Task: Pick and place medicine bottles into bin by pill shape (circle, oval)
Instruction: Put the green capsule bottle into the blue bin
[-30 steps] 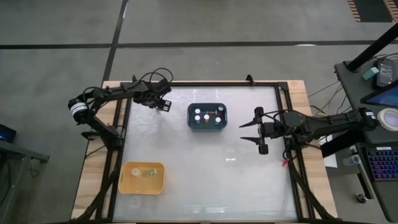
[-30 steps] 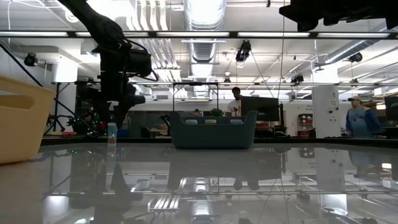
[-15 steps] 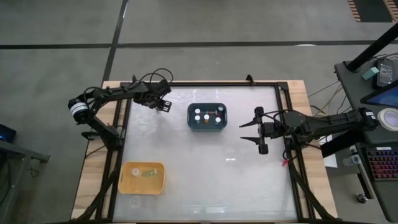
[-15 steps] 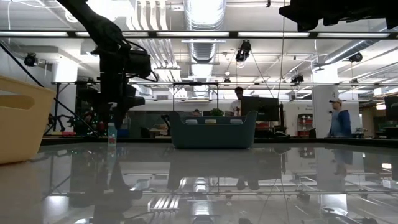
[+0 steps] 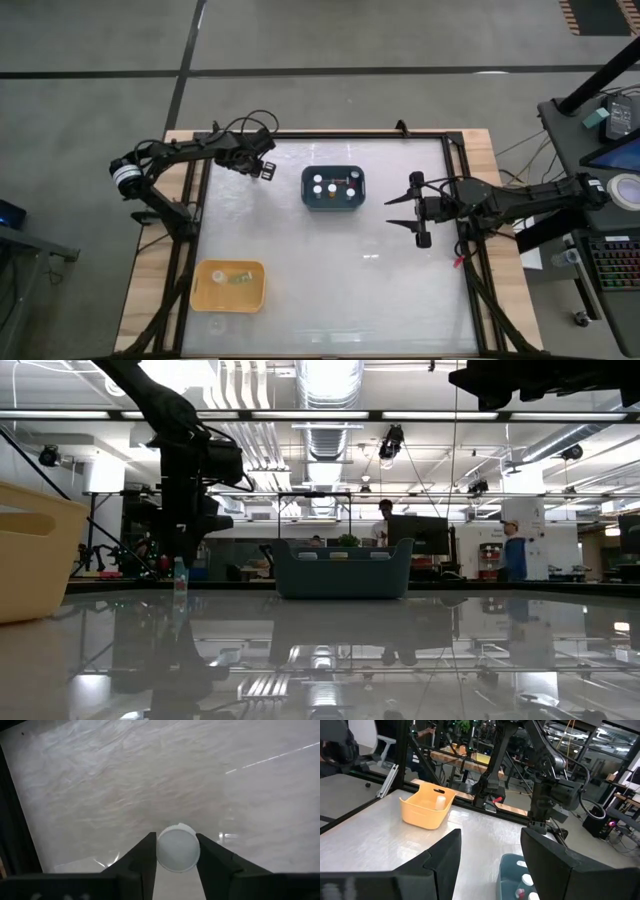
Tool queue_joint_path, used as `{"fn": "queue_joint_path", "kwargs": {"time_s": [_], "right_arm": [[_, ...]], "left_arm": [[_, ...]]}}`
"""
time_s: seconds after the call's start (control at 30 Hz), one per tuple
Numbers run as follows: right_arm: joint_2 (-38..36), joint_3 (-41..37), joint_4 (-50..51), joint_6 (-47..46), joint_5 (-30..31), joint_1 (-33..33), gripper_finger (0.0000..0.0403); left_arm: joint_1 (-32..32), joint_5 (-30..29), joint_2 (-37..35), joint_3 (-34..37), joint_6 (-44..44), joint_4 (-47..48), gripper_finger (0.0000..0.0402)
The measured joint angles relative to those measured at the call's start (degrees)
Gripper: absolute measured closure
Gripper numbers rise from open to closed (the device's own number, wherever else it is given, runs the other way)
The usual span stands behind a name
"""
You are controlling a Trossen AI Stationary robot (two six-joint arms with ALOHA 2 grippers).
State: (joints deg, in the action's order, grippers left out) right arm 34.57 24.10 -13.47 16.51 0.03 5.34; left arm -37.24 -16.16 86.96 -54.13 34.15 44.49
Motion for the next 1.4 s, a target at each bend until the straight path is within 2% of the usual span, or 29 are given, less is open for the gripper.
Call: {"fn": "queue_joint_path", "kwargs": {"time_s": [0.23, 0.47, 0.73, 1.03, 1.4], "right_arm": [[0.0, 0.0, 0.0, 0.0, 0.0, 0.0, 0.0204], [0.0, 0.0, 0.0, 0.0, 0.0, 0.0, 0.0204], [0.0, 0.0, 0.0, -0.1, 0.0, 0.0, 0.0204], [0.0, 0.0, 0.0, -0.4, 0.0, 0.0, 0.0204], [0.1, 0.0, -0.1, -0.5, 0.0, 0.0, 0.0204]], "left_arm": [[4.1, 0.0, -3.1, -2.0, 0.0, 1.6, 0.0304], [12.6, 0.0, -8.5, -4.2, 3.0, 4.6, 0.0304], [27.1, 0.9, -11.8, -8.1, 8.1, 8.0, 0.0305], [44.8, 2.8, -11.7, -14.5, 17.2, 10.2, 0.0305], [66.7, 4.6, -8.7, -21.2, 38.6, 10.1, 0.0305]]}}
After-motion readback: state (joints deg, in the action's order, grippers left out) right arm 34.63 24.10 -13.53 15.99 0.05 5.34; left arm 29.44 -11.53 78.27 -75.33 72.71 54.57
